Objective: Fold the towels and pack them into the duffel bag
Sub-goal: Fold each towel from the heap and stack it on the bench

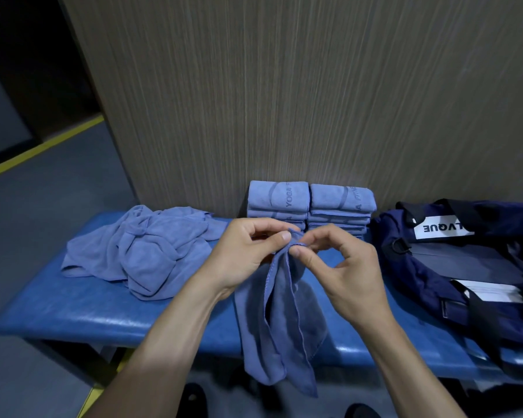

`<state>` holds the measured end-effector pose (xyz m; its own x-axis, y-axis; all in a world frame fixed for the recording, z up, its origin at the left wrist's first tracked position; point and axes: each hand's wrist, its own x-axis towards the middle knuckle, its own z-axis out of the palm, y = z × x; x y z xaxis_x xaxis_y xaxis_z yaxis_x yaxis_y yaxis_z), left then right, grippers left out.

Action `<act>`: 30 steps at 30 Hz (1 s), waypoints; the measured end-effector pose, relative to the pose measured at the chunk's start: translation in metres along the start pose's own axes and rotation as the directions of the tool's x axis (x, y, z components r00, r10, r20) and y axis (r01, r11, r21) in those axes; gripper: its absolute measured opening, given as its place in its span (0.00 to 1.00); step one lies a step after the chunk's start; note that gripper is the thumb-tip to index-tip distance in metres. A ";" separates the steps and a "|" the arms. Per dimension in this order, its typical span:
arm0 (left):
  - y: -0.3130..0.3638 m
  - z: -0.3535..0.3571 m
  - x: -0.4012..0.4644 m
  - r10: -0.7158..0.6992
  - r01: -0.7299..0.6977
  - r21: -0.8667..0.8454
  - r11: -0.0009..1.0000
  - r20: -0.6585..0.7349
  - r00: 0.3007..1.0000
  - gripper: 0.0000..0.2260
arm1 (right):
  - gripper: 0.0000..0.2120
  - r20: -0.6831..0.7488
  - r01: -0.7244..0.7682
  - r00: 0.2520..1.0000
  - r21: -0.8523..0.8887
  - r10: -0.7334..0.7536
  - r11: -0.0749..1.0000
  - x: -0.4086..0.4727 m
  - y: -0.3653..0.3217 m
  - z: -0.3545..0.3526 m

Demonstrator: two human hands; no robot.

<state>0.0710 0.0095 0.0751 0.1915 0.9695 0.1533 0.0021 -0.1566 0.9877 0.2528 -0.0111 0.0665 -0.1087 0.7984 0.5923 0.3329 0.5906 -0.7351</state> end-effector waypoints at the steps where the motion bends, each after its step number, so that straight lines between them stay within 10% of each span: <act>1: 0.000 0.001 0.000 -0.001 0.001 0.005 1.000 0.018 1.000 0.07 | 0.04 -0.003 0.011 1.000 -0.027 -0.011 1.000 0.000 0.001 0.001; 20: -0.001 -0.003 -0.001 -0.031 0.029 0.044 0.999 0.059 0.998 0.05 | 0.03 -0.012 0.151 0.986 -0.334 -0.164 0.931 0.002 0.010 -0.006; 30: 0.000 -0.001 -0.003 0.104 -0.124 0.171 0.977 0.121 0.987 0.06 | 0.06 0.070 0.007 0.998 -0.152 0.003 0.988 0.001 0.011 -0.002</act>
<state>0.0692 0.0072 0.0744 0.3080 0.9180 0.2498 0.1464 -0.3051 0.9410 0.2582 -0.0037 0.0600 -0.1727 0.8065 0.5655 0.4709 0.5718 -0.6718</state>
